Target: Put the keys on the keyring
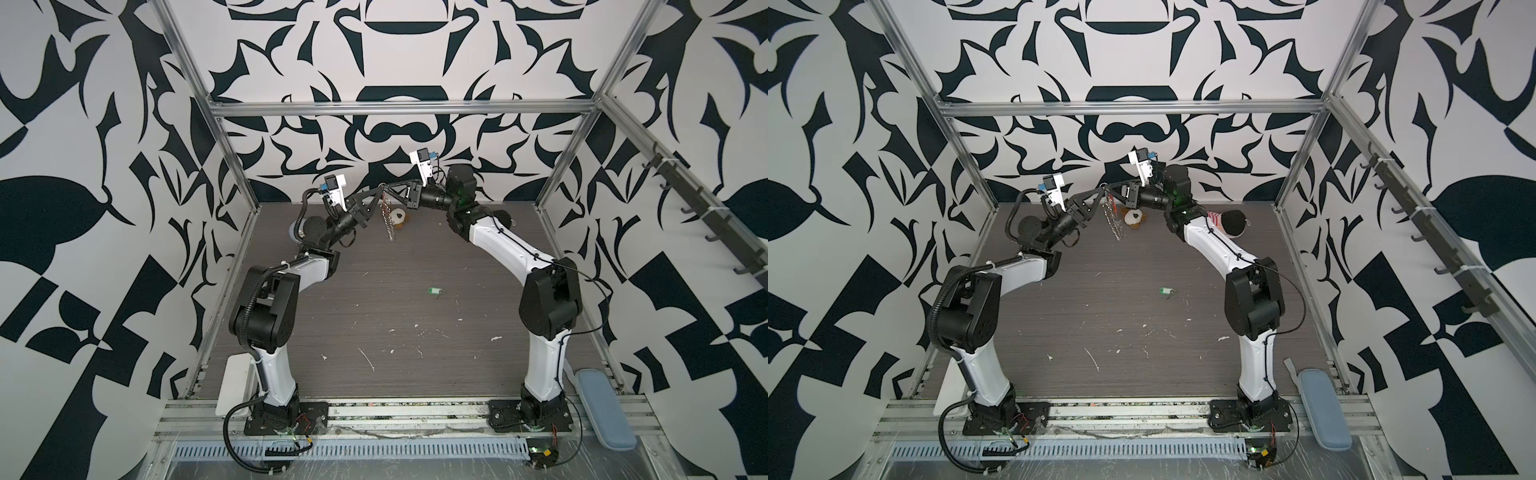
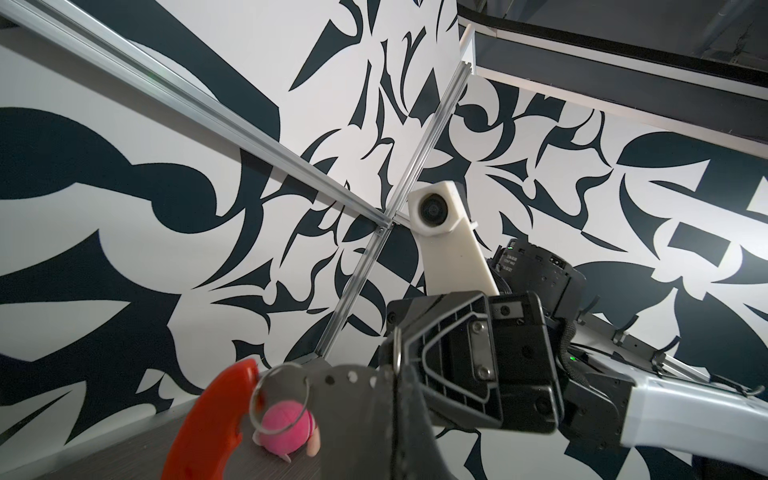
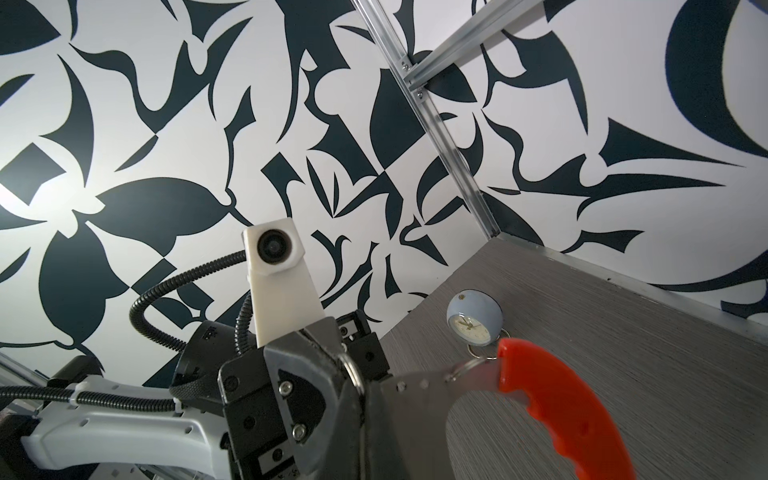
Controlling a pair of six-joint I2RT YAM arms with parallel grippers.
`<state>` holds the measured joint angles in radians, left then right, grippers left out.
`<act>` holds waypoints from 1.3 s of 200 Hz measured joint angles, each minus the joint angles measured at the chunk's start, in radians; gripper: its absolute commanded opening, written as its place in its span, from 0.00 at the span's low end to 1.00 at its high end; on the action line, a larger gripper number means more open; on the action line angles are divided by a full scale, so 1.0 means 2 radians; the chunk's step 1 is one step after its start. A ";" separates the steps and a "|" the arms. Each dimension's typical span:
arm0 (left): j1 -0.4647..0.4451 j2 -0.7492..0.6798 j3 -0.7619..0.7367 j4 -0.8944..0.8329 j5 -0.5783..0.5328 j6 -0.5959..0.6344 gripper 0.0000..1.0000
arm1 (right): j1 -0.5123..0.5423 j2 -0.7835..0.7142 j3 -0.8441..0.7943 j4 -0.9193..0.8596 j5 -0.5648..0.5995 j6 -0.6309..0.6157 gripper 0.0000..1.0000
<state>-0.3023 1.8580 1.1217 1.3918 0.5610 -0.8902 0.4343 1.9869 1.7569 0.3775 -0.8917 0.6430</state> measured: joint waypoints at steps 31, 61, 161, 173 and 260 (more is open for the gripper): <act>0.009 0.000 -0.001 -0.004 0.019 0.016 0.19 | 0.001 0.000 0.017 -0.056 0.001 -0.045 0.00; 0.036 -0.002 -0.017 -0.008 0.052 0.040 0.24 | 0.012 0.003 0.099 -0.246 0.056 -0.163 0.00; 0.068 -0.049 0.040 -0.359 0.196 0.292 0.29 | 0.051 0.110 0.359 -0.668 0.234 -0.468 0.00; 0.066 -0.049 0.046 -0.382 0.210 0.306 0.29 | 0.052 0.109 0.353 -0.681 0.237 -0.483 0.00; 0.050 -0.049 0.079 -0.454 0.253 0.336 0.29 | 0.052 0.087 0.315 -0.687 0.189 -0.518 0.00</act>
<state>-0.2028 1.7599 1.2789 0.4835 1.0668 -0.2173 0.5381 2.1605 2.3875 -0.9966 -0.5137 -0.3927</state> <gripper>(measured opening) 0.296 0.048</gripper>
